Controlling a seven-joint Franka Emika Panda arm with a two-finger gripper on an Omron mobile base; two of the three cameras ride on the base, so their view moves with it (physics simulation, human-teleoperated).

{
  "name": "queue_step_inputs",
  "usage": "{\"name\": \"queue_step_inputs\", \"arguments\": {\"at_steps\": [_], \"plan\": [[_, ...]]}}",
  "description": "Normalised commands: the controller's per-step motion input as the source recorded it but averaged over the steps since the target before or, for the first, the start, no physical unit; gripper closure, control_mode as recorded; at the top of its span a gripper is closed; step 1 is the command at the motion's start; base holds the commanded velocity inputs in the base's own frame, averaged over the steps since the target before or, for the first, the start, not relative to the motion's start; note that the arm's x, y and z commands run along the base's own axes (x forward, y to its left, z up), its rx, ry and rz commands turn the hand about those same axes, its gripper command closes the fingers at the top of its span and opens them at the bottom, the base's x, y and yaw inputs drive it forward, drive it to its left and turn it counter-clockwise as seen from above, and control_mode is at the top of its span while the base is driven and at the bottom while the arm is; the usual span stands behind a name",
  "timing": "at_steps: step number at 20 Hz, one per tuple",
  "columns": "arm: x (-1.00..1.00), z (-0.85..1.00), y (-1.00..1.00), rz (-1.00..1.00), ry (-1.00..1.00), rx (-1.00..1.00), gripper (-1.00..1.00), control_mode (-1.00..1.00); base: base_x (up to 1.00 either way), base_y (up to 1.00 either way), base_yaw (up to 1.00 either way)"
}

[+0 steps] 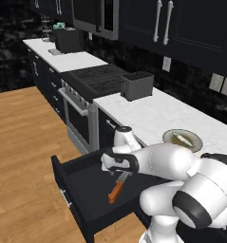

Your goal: Pick up the knife from the drawer and place it on the cutting board. Then place the meat from the plate to the cutting board.

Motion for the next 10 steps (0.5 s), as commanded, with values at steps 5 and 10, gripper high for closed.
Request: {"name": "queue_step_inputs", "arguments": {"at_steps": [5,10], "plan": [[0.21,-0.13,-0.02,0.0,0.0,0.0,-1.0,-1.0,0.0,0.0,0.0],[0.17,-0.36,0.02,0.0,0.01,0.0,-1.0,-1.0,0.0,0.0,0.0]]}}
